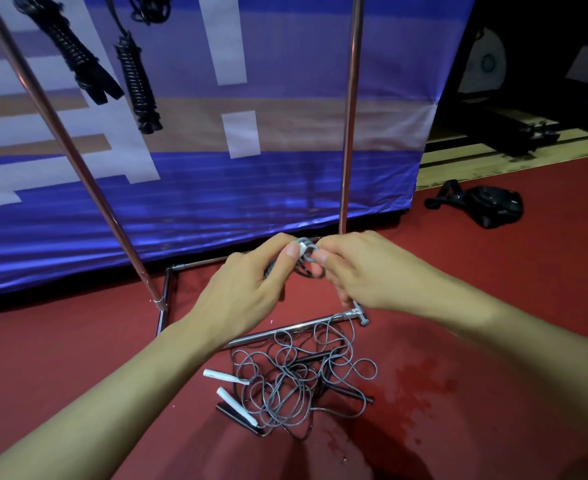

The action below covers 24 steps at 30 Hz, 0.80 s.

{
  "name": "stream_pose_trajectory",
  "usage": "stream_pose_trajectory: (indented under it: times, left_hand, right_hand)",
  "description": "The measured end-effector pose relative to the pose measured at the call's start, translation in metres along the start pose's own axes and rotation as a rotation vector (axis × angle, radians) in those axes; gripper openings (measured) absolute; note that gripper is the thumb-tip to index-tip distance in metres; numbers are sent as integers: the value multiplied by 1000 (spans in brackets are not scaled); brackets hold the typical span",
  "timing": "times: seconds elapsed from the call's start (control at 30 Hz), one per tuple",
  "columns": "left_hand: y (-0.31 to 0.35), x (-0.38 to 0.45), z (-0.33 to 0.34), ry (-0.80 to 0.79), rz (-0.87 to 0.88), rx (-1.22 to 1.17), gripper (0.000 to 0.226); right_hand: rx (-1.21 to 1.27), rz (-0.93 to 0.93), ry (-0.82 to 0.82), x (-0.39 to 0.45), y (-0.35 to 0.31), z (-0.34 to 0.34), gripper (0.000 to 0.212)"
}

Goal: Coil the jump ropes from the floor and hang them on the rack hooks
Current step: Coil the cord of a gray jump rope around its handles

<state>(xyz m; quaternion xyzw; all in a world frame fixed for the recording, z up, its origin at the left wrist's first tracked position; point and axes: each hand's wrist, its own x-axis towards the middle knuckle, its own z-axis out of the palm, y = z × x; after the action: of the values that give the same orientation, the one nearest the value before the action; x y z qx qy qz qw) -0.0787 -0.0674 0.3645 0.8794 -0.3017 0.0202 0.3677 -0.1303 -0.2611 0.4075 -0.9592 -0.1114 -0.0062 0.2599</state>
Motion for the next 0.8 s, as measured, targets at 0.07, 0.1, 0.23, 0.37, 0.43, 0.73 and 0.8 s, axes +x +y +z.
stream_pose_trajectory:
  times: [0.07, 0.1, 0.23, 0.37, 0.43, 0.73, 0.8]
  left_hand:
    - [0, 0, 1, 2, 13, -1, 25]
    - [0, 0, 2, 2, 19, -4, 25]
    - [-2, -1, 6, -12, 36, 20, 28]
    - [-2, -3, 6, 1, 59, 7, 31]
    - [2, -3, 3, 9, 50, -38, 31]
    - [15, 1, -2, -6, 22, -121, 22]
    - [13, 2, 1, -17, 34, -95, 22]
  right_hand:
    - [70, 17, 39, 0, 1, 2, 33]
    - [83, 25, 41, -1, 0, 4, 33]
    - [56, 40, 33, 0, -1, 7, 33]
    - [40, 23, 23, 2, 0, 7, 32]
    - [47, 3, 33, 4, 2, 7, 32]
    - [102, -26, 124, 5, 2, 1, 35]
    - [80, -47, 141, 4, 2, 3, 36]
